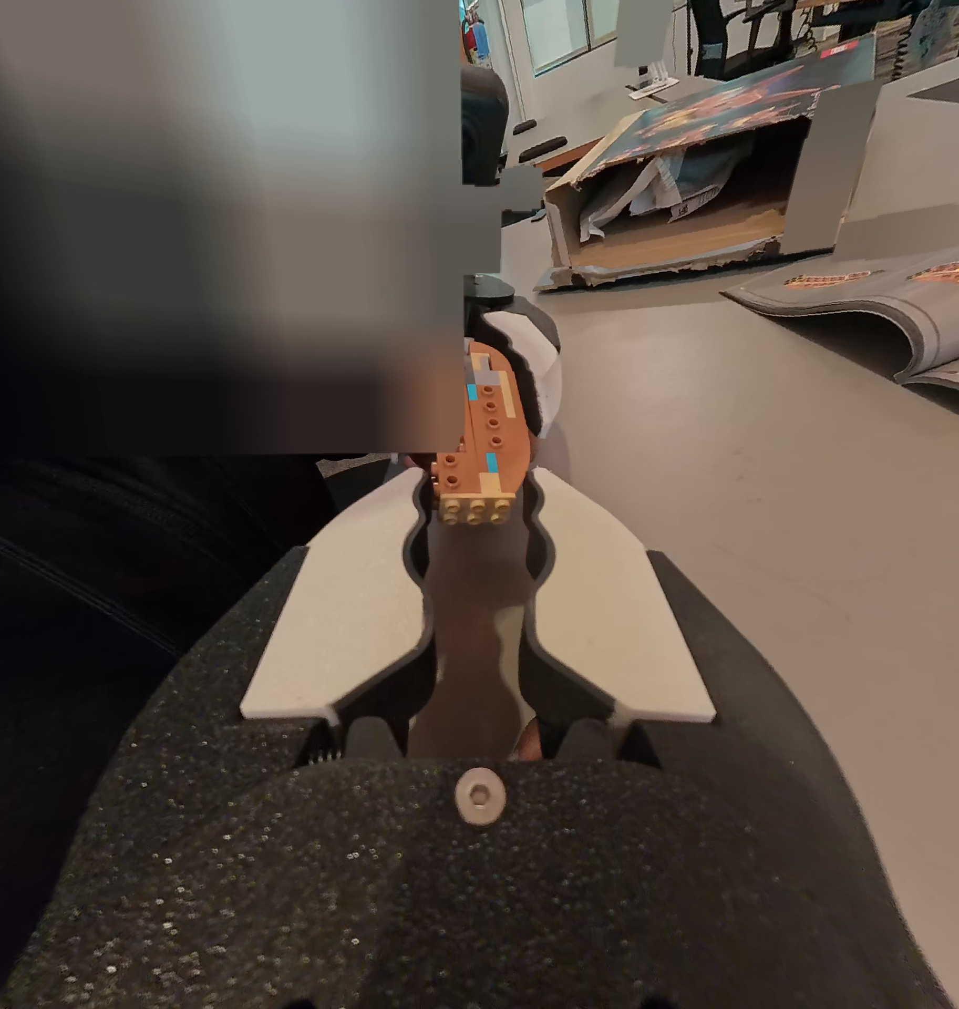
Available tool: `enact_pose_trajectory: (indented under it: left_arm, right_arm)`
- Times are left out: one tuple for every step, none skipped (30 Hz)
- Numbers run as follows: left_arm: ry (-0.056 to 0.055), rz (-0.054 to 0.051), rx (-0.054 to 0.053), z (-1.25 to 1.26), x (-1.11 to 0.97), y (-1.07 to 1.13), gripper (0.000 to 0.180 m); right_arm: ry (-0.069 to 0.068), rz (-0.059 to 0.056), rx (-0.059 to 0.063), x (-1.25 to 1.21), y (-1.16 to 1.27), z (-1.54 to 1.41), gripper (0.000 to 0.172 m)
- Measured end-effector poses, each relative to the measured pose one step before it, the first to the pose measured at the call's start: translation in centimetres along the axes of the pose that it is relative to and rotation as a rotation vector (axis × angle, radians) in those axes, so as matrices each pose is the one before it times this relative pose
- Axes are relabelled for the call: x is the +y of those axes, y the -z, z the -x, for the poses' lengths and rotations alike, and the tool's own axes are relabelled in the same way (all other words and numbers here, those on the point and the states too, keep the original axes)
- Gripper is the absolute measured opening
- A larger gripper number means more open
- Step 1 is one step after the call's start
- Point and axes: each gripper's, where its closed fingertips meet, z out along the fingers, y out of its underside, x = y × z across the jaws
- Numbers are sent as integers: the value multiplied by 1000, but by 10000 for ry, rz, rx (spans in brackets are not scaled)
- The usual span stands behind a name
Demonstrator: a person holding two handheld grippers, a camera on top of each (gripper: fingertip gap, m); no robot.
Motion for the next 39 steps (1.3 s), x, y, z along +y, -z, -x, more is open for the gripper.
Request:
enact_pose_trajectory:
  left_arm:
    - [-24,1,18,-40,-3,-14,36]
    - [-33,9,1,-28,15,-21,36]
    - [-28,9,-4,-9,7,-8,36]
    - [-21,0,-3,2,-15,-11,36]
    - [-36,-28,17,-31,-52,-3,35]
    - [-41,-11,8,-21,-28,-12,35]
    - [-24,9,12,-17,9,-17,35]
    - [-23,15,9,-8,3,-20,35]
    - [-46,28,7,-6,5,-22,35]
    - [-60,31,-17,20,-5,-31,35]
    - [-66,-5,-45,60,-63,-25,35]
    - [-41,9,-57,105,-24,-30,35]
    - [16,27,-60,144,-2,-6,35]
    - [48,43,-95,225,23,3,37]
    - [50,29,-84,221,0,34,44]
    - [19,10,10,86,-25,96,47]
    - [-23,-55,57,-28,-88,129,45]
    - [-40,-62,18,-2,-102,130,44]
    - [-80,6,0,21,-35,156,44]
    - [-112,41,-18,67,11,191,44]
    - [-141,6,-20,69,-55,237,43]
    - [-180,-39,3,28,-105,269,43]
    - [-187,-35,16,18,-104,262,41]
    - [-166,3,24,9,-54,200,40]
    - [-155,42,16,22,-3,117,39]
    - [-169,75,52,-58,52,52,39]
    - [-184,98,97,-163,86,-11,38]
    - [-213,99,95,-198,100,-64,38]
    - [-234,95,45,-136,95,-63,37]
    - [-253,57,-44,-8,30,-39,36]
    - [-246,16,-71,46,-23,-22,34]
    - [-179,1,-31,7,-27,-4,33]
    - [-105,4,3,-14,-9,0,33]
    - [-25,-2,11,-18,1,4,33]
    - [9,-3,7,-3,4,-1,33]
    - [-4,-1,-7,9,0,19,33]
    - [-21,5,-10,-13,4,-3,33]
    - [-35,11,-18,-10,25,-3,33]
    - [-53,-6,-20,-31,-10,0,33]
  right_arm:
    - [59,14,15,4,9,23,32]
    - [83,30,30,21,18,10,32]
    - [71,36,30,30,6,2,32]
    - [51,2,23,-18,14,-6,32]
    - [26,-6,11,-36,3,9,32]
    - [44,0,12,-20,22,10,32]
    - [67,-3,18,-5,27,9,32]
    - [32,-7,3,6,16,5,32]
    - [-5,-18,-12,10,28,-6,32]
    - [0,-44,3,-31,30,-34,32]
    - [14,-89,37,-77,45,-73,32]
    - [17,-132,49,-172,93,-92,32]
    - [48,-92,66,-159,103,-108,32]
    - [93,-26,86,-107,108,-141,32]
    - [89,-35,91,-113,109,-128,32]
    - [32,-76,37,-138,87,-75,32]
    - [-8,-60,11,-81,61,-47,32]
    - [42,-8,59,10,40,-97,32]
    - [119,43,106,92,25,-154,32]
    - [157,68,117,119,19,-150,32]
    - [167,66,93,102,24,-91,32]
    - [141,33,53,47,17,-34,32]
    - [86,-7,9,-8,8,32,32]
    - [59,-19,-22,-31,-11,66,32]
    - [48,-11,-13,-25,-19,55,32]
    - [61,-19,2,-39,-20,59,32]
    - [64,-14,-28,-33,-17,96,32]
    - [53,-8,-58,-14,-11,150,32]
    - [36,0,-58,-11,-26,140,32]
    - [24,8,-28,6,-26,98,32]
    - [20,7,0,14,-23,50,32]
    - [19,-2,15,-16,7,10,32]
    - [19,4,10,-11,-1,11,32]
    - [21,-2,8,-25,9,20,32]
    - [23,-5,6,-29,1,33,32]
    - [29,-11,6,-33,10,34,32]
    - [23,-8,10,-33,5,15,32]
    - [23,-6,5,-30,7,22,32]
    - [9,-18,4,-36,11,15,32]
